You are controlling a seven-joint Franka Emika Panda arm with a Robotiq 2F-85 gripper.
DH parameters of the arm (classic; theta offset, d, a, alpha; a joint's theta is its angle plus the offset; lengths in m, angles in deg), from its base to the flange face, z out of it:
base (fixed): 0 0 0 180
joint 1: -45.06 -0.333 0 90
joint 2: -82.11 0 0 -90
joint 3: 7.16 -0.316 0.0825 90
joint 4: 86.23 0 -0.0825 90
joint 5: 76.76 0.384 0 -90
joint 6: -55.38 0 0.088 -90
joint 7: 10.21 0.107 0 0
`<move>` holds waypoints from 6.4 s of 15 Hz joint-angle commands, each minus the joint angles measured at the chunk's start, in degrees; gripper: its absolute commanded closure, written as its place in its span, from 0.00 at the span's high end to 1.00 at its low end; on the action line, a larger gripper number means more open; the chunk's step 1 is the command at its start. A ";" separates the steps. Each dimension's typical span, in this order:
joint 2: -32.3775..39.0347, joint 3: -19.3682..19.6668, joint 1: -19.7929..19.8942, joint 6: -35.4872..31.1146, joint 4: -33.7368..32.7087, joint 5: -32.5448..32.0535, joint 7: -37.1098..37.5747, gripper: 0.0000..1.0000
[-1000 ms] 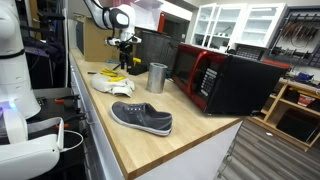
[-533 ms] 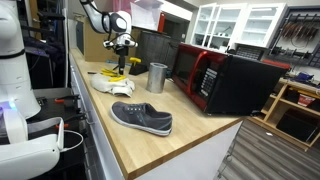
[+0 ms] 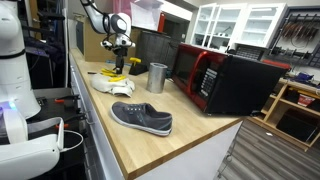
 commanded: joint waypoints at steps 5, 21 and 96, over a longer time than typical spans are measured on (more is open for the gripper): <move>4.87 0.86 -1.05 2.08 -4.53 -0.01 8.20 0.49; -2.35 0.41 -0.11 2.13 -3.54 4.52 4.27 0.21; -18.79 -0.81 11.10 -10.59 -1.50 -48.91 30.38 0.02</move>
